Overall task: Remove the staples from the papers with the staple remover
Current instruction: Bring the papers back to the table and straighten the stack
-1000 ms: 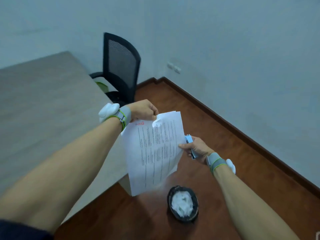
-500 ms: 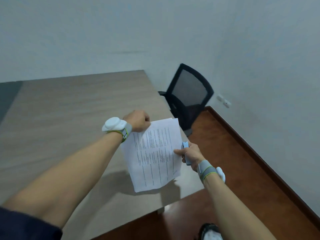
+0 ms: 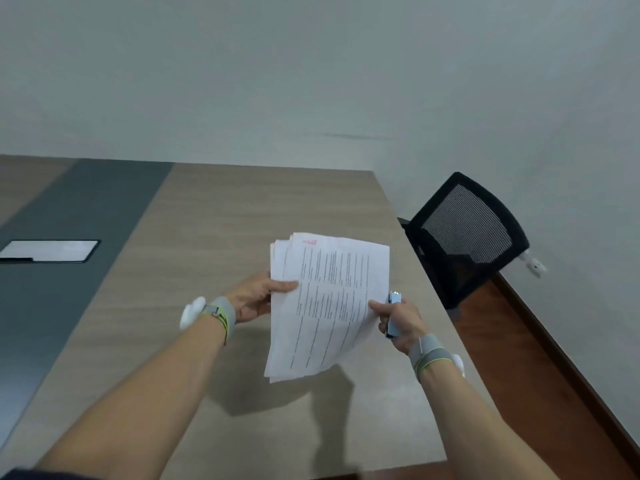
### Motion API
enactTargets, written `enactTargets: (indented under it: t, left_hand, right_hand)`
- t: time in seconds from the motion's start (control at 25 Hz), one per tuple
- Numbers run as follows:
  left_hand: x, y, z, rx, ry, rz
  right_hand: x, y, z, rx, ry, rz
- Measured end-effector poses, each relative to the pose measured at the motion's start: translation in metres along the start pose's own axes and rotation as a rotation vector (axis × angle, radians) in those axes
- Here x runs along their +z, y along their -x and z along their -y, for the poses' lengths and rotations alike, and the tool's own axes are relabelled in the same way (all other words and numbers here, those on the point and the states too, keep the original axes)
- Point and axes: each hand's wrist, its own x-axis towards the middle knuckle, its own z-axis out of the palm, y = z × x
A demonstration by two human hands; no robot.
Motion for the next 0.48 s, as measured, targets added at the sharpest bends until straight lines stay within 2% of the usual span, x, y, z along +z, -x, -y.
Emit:
enactTargets:
  t: [0.16,0.24,0.4,0.48]
  left_hand:
    - [-0.007,-0.005,0.023,-0.062,0.211,-0.037]
    - [-0.012,-0.018,0.028,-0.075,0.228,-0.123]
    - [-0.009,-0.06,0.029,-0.022,-0.179,-0.542]
    - [-0.002,-0.086,0.035,-0.022,-0.298,-0.654]
  right_hand:
    - [0.026,-0.018,0.001,0.009,-0.014,0.054]
    - [0.034,-0.029,0.002,0.003,-0.015,0.105]
    - [0.036,-0.057,0.005,0.012,0.18,0.176]
    - [0.028,-0.077,0.002,0.076,0.248,0.173]
